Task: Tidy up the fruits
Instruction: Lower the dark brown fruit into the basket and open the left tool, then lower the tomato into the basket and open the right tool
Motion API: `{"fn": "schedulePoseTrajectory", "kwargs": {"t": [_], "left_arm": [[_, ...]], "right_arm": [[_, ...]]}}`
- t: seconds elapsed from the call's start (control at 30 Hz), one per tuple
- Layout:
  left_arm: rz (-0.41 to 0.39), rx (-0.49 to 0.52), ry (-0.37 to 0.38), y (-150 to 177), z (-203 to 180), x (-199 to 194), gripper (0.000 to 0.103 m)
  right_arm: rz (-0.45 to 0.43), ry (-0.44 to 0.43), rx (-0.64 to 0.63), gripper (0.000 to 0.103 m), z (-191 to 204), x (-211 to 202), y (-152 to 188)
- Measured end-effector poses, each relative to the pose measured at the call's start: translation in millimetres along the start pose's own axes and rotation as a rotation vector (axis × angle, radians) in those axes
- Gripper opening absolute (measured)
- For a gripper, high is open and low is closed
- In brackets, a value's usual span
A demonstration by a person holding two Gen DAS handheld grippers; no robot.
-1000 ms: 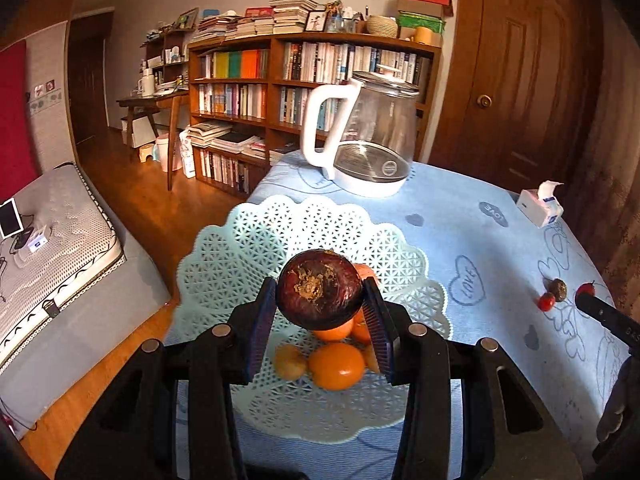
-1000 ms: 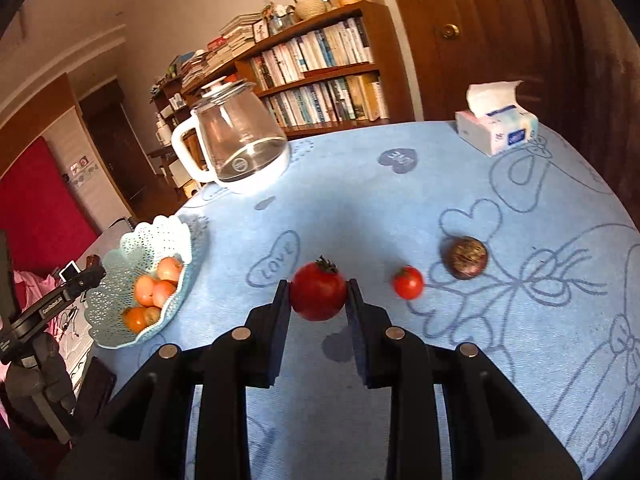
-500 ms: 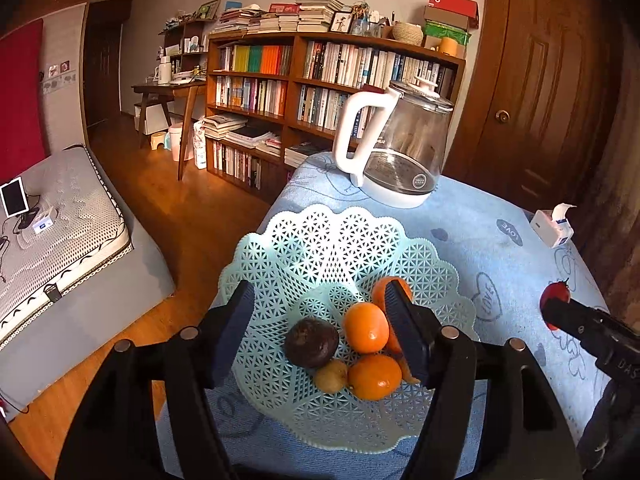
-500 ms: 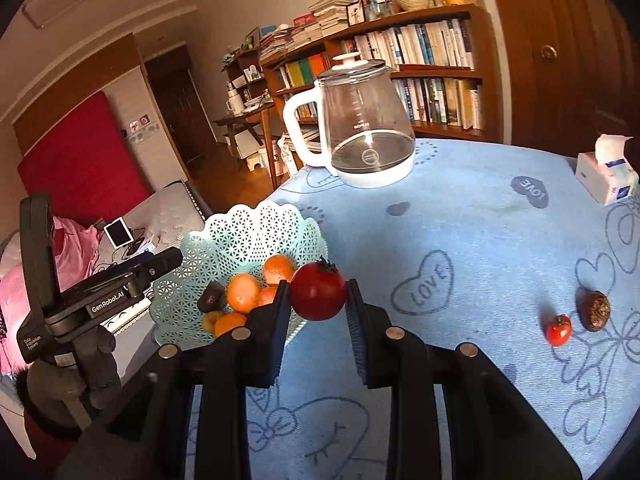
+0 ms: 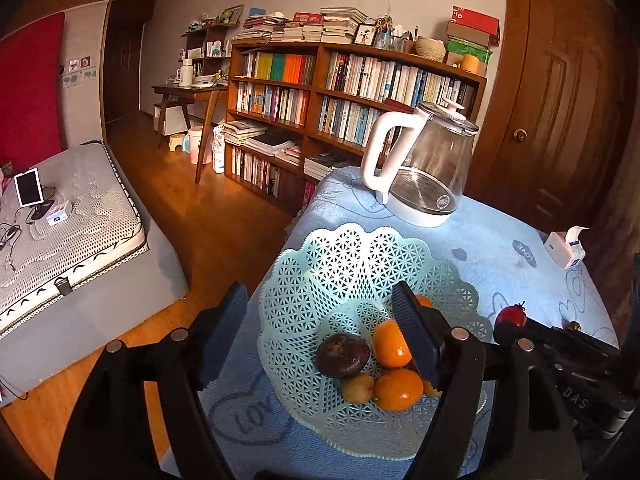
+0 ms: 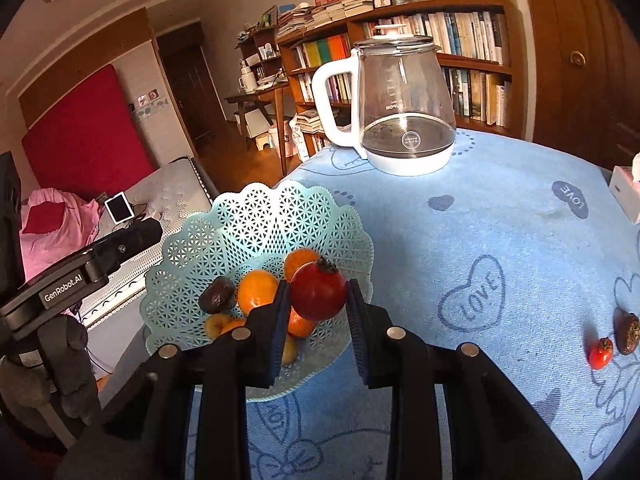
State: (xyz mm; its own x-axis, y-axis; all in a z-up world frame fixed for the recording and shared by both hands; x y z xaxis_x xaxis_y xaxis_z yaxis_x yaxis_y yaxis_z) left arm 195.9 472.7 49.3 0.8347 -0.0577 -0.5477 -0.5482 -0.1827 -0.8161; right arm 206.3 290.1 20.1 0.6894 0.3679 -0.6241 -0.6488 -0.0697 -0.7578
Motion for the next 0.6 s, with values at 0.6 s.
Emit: {"fn": "schedulePoseTrajectory", "kwargs": {"t": [0.6], "left_arm": [[-0.042,0.093,-0.081,1,-11,3,0.098]], "right_arm": [[-0.022,0.026,0.113,0.043,-32,-8,15]]}}
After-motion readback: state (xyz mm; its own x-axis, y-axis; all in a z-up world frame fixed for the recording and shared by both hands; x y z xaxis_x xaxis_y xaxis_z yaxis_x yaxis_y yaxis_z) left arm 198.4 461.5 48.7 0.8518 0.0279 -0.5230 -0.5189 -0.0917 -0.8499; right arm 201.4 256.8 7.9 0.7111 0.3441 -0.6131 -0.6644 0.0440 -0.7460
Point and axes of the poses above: each gripper's, at about its wrist camera, not at the fingertips, and x roughly the way its jaws point, z to its left, y to its underside, the point moved 10 cm from there along x, roughly the way its jaws point, and after that the axes turned 3 degrees about y, right-handed, at the moved point
